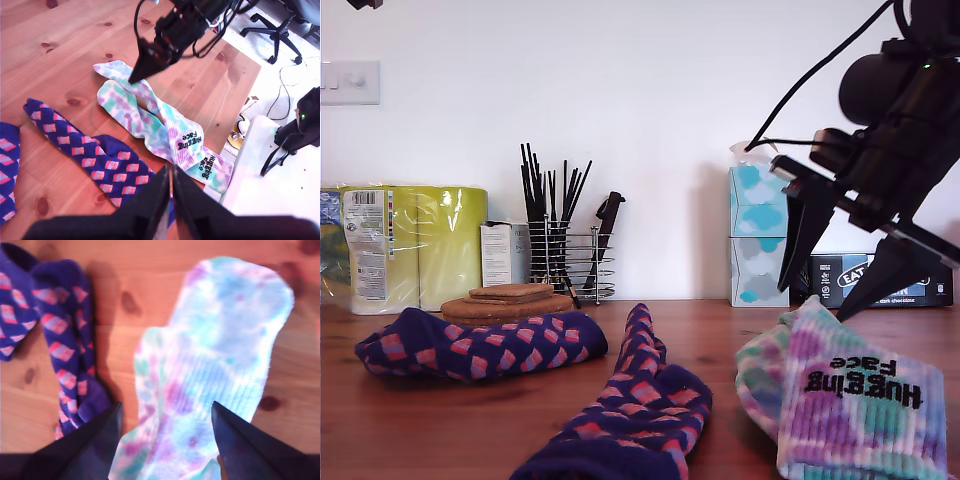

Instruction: Pair up the socks based on colour and pattern, by placing each sock on top of its pair

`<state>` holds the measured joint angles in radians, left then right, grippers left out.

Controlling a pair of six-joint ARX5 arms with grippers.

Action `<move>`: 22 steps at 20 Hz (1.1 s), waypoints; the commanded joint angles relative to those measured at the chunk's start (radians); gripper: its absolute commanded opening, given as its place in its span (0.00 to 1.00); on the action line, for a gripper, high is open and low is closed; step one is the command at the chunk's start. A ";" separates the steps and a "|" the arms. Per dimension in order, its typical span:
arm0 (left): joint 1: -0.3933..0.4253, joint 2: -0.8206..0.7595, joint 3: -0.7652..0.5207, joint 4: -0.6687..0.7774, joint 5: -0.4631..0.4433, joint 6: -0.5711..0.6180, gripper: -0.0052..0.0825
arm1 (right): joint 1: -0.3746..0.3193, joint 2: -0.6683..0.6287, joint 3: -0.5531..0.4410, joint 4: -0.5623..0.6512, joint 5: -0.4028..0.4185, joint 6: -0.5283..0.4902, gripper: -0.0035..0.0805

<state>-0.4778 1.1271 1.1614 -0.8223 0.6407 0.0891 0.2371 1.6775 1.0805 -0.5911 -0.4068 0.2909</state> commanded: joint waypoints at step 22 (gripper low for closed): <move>-0.003 -0.001 -0.004 0.000 0.001 -0.004 0.03 | 0.034 -0.074 0.111 -0.286 0.085 -0.049 0.03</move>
<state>-0.4778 1.1271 1.1614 -0.8261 0.6407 0.0856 0.2638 1.6096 1.1912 -0.8604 -0.3256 0.2535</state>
